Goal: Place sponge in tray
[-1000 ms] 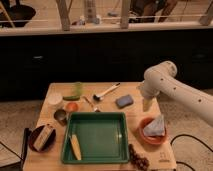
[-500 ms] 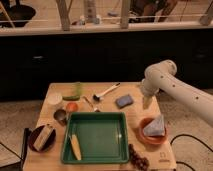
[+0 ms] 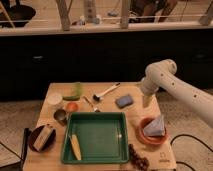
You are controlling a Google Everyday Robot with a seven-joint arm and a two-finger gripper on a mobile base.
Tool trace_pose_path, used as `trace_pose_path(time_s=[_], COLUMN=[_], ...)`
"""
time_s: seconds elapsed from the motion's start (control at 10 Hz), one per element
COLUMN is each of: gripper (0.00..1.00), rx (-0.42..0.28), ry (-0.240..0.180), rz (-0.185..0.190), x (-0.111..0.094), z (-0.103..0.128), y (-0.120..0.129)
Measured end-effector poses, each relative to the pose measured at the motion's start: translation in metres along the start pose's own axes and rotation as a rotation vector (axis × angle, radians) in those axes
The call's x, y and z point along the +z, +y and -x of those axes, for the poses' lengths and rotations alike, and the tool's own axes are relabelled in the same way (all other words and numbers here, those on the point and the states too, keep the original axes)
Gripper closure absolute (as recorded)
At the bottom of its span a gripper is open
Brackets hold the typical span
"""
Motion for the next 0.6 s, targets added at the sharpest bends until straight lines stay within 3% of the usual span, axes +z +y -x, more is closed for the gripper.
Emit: trace_pose_path(time_s=[0.6], gripper=[0.2], rx=[-0.062], ry=[-0.033], rz=[0.013], x=[0.019], z=[-0.001], y=[-0.009])
